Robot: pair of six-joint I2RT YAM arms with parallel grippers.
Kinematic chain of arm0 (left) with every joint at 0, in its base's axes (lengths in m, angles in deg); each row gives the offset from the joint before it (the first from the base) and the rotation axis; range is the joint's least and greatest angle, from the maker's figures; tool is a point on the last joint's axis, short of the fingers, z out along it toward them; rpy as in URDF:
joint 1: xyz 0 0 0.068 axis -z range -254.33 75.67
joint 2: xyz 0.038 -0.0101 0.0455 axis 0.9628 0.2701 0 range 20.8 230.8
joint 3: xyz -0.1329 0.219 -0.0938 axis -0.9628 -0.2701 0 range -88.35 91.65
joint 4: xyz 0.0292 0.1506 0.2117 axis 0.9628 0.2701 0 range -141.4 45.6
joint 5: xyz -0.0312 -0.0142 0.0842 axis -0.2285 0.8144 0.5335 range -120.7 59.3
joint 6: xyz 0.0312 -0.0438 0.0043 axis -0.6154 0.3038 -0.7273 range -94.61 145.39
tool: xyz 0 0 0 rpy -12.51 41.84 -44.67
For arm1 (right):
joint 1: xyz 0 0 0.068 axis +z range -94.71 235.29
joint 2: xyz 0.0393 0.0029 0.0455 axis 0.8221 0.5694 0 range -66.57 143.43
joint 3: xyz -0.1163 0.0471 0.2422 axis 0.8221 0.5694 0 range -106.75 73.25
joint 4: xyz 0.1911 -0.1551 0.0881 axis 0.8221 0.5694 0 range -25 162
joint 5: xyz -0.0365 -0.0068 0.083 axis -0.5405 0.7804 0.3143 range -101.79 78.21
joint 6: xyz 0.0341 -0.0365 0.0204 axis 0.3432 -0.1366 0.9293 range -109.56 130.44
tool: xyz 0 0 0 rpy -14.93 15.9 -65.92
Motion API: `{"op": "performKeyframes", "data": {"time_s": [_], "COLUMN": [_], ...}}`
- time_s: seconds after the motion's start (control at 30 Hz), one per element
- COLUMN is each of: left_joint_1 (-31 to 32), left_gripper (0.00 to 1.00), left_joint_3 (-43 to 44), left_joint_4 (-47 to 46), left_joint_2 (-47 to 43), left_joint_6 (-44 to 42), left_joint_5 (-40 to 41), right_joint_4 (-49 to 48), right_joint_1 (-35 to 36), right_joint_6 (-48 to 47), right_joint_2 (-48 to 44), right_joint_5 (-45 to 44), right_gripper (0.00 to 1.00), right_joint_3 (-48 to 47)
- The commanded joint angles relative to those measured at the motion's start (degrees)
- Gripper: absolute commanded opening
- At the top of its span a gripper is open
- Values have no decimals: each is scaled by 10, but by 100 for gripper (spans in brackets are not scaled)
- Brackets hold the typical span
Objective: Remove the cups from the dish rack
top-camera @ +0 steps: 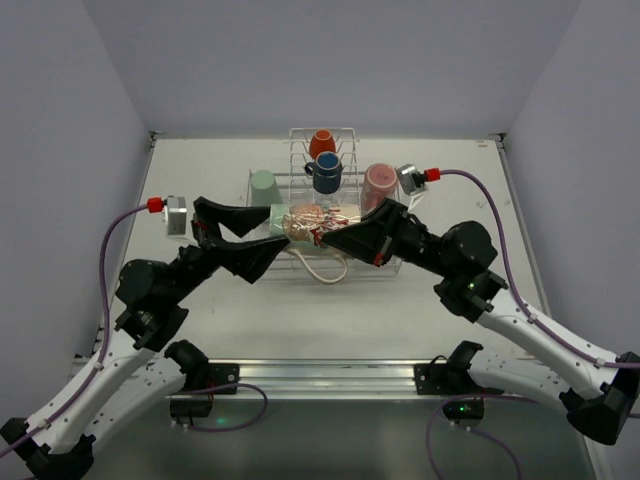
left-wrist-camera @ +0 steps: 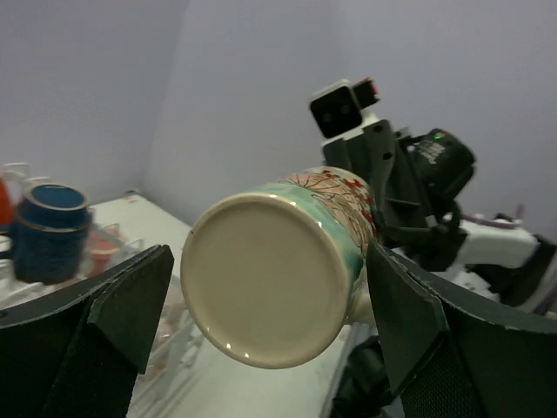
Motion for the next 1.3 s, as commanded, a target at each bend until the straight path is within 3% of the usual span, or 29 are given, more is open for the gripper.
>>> {"op": "performKeyframes", "data": {"time_s": [0.0, 0.13, 0.23, 0.43, 0.5, 0.67, 0.83, 1.0, 1.27], "left_joint_1": [-8, -8, -8, -8, -8, -9, -8, -9, -38], "left_gripper": [100, 100, 100, 100, 100, 100, 100, 100, 100], "left_joint_3": [49, 116, 143, 125, 112, 67, 41, 31, 23], "left_joint_4": [126, 273, 335, 498, 513, 521, 513, 504, 483], "left_joint_2": [-17, -42, -60, -71, -71, -52, -25, -22, -23], "left_joint_6": [-126, -175, -199, -207, -198, -180, -167, -163, -182], "left_joint_5": [70, 138, 193, 335, 377, 451, 472, 455, 406], "right_joint_4": [75, 213, 335, 582, 647, 761, 812, 812, 783], "right_joint_1": [-6, -7, -9, -52, -105, -253, -327, -368, -390], "right_joint_6": [-91, -205, -273, -448, -491, -531, -570, -573, -585], "right_joint_2": [-16, -13, -7, 47, 87, 186, 332, 427, 598], "right_joint_5": [-77, -119, -200, -452, -496, -471, -455, -378, -366], "right_gripper": [0, 0, 0, 0, 0, 0, 0, 0, 0], "right_joint_3": [-87, -170, -249, -444, -498, -585, -639, -673, -687]}}
